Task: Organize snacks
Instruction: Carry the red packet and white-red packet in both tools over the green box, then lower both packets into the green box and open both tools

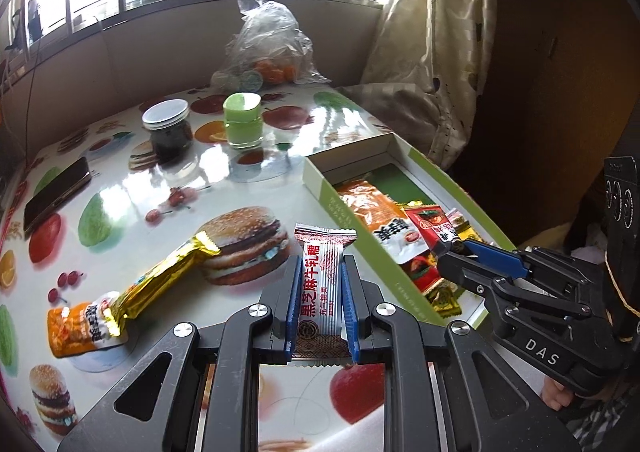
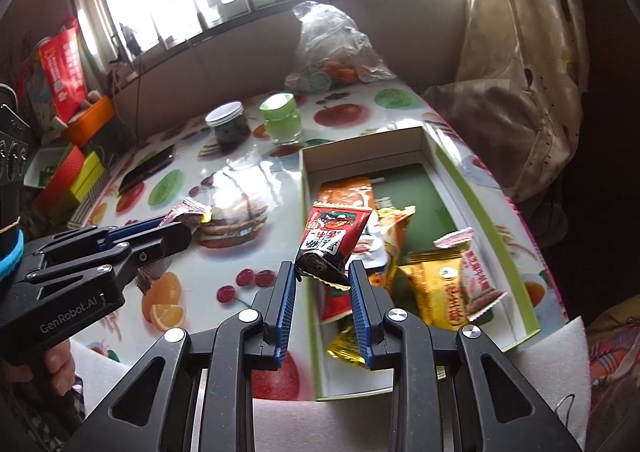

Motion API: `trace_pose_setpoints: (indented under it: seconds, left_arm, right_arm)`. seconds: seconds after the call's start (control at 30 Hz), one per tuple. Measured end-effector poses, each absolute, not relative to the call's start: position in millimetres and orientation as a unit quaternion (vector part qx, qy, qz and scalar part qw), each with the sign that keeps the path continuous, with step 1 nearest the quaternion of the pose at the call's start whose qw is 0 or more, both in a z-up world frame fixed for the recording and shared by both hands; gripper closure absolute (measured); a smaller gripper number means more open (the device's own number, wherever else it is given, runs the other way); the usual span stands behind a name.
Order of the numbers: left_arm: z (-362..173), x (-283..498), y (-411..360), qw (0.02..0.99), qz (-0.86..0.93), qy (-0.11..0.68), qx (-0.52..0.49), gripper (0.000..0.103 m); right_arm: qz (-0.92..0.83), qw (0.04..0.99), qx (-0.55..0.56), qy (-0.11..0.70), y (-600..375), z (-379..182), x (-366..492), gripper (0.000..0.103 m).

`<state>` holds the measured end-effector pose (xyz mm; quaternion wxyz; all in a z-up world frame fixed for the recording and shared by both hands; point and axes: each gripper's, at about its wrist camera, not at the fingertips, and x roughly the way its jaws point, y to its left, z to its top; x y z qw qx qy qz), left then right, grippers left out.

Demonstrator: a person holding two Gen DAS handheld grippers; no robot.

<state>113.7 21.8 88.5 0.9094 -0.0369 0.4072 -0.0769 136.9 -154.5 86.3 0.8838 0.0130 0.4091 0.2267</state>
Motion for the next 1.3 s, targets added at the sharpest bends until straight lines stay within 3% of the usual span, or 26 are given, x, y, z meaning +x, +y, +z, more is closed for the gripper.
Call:
trace_pose_setpoints:
  seconds: [1.3]
  left_arm:
    - [54.9,183.0,-54.0,0.878,-0.133,0.460,-0.026,0.083]
  right_arm:
    - [0.160,0.891,0.015,0.425,-219.7,65.7,151.6,0.077]
